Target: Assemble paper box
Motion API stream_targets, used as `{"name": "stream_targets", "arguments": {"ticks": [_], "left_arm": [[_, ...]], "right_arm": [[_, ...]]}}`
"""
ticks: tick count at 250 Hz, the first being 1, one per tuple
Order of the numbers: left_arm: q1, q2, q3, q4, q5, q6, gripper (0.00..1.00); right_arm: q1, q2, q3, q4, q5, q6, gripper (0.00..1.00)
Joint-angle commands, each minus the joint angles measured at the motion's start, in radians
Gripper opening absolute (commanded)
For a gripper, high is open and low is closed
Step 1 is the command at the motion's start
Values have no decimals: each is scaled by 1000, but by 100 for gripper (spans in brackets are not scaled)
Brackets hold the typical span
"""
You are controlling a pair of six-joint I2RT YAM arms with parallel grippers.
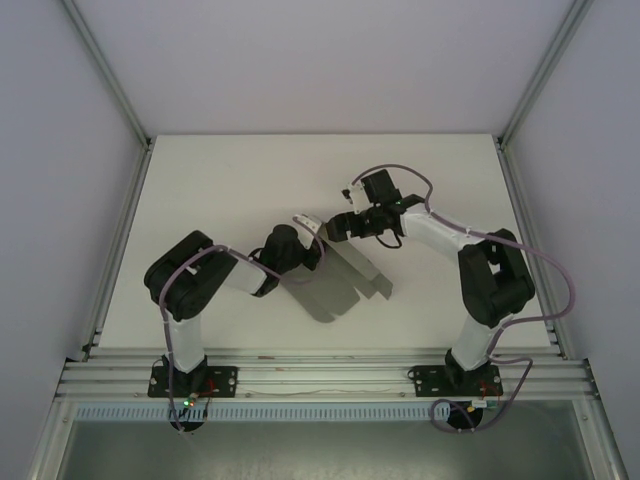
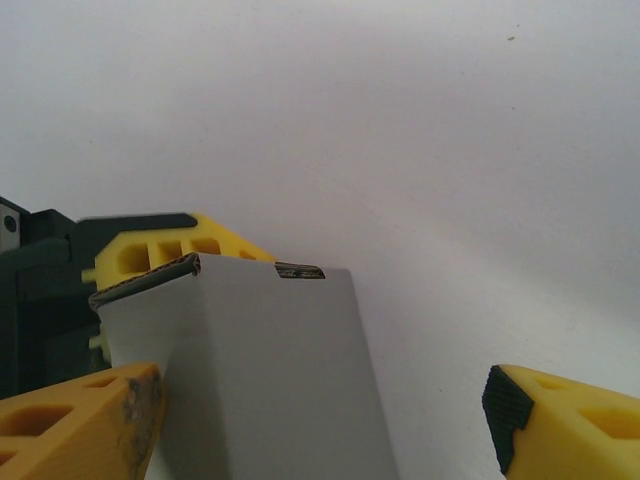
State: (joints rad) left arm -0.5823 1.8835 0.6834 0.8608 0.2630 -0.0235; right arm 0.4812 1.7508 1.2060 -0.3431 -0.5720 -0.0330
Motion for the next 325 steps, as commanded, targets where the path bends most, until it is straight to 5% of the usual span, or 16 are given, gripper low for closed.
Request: {"name": "stream_targets", "arguments": {"ticks": [1, 28, 59, 94, 144, 192, 227, 256, 325], "left_arm": [[-10, 12, 22, 40, -75, -44, 0], [-15, 19, 21, 105, -277, -120, 0], [-31, 63, 99, -47, -443, -162, 0], [-31, 42, 61, -17, -325, -134, 0], [-17, -76, 72, -208, -320, -158, 0], [91, -162, 76, -313, -55, -298, 0], [127, -214, 75, -339, 131, -322, 0], [130, -241, 98, -405, 223, -319, 0], [129, -264, 142, -484, 228, -368, 0]], "right_arm": [[4, 62, -42, -87, 87, -18, 82], [4, 64, -51, -83, 91, 25, 82], [10, 53, -100, -21, 100, 140, 80], [6, -50, -160, 74, 144, 157, 83], [-42, -351, -155, -9, 270, 3, 98], [-119, -682, -302, -31, 153, -39, 100], [-125, -784, -417, 41, 10, -59, 99], [-125, -733, -404, 53, -52, -81, 91], [-109, -580, -336, 79, -108, -139, 46]]}}
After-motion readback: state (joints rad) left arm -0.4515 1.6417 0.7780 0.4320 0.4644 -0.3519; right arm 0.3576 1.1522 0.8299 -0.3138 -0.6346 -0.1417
